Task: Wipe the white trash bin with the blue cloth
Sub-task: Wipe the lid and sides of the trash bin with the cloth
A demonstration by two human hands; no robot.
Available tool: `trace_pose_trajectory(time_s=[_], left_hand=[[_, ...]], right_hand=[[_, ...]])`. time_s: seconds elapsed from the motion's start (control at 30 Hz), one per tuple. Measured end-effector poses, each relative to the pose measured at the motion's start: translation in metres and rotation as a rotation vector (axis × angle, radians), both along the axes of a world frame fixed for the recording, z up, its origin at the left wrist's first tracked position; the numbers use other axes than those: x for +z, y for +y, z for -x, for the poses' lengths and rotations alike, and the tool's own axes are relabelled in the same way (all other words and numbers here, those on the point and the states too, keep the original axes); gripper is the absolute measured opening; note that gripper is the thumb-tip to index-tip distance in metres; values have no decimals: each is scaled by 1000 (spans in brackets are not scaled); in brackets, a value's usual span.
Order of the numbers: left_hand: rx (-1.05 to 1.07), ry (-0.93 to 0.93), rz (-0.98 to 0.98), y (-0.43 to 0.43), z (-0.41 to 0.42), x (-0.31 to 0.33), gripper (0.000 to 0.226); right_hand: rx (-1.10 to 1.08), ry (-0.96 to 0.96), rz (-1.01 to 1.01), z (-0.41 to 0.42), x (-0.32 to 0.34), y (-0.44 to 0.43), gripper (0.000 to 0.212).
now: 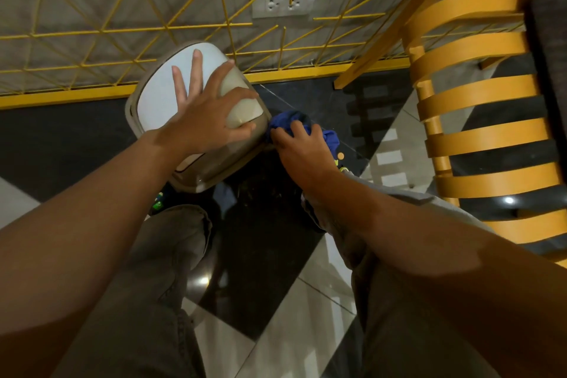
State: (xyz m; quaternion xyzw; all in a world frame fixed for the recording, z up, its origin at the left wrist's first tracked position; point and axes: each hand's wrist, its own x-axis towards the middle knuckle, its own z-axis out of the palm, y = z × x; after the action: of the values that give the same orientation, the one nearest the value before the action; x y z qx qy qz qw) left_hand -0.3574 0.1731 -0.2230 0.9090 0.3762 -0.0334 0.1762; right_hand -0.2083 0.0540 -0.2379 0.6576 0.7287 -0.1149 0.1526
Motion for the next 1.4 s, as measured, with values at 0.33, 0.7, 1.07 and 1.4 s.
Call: trace_pose_trajectory(time_s=[0.33, 0.7, 1.07, 1.4], left_hand=[[-75, -16, 35, -3, 6, 5, 71], [-161, 10, 146, -33, 25, 13, 53], [127, 139, -72, -69, 24, 1, 122], [120, 119, -109, -70, 26, -1, 107]], right_hand=[[-132, 125, 172, -25, 13, 39, 54], [-1165, 1148, 288, 1, 10, 3, 32], [-1318, 1252, 557, 14, 13, 8, 17], [-1156, 1187, 298, 4, 16, 56, 18]])
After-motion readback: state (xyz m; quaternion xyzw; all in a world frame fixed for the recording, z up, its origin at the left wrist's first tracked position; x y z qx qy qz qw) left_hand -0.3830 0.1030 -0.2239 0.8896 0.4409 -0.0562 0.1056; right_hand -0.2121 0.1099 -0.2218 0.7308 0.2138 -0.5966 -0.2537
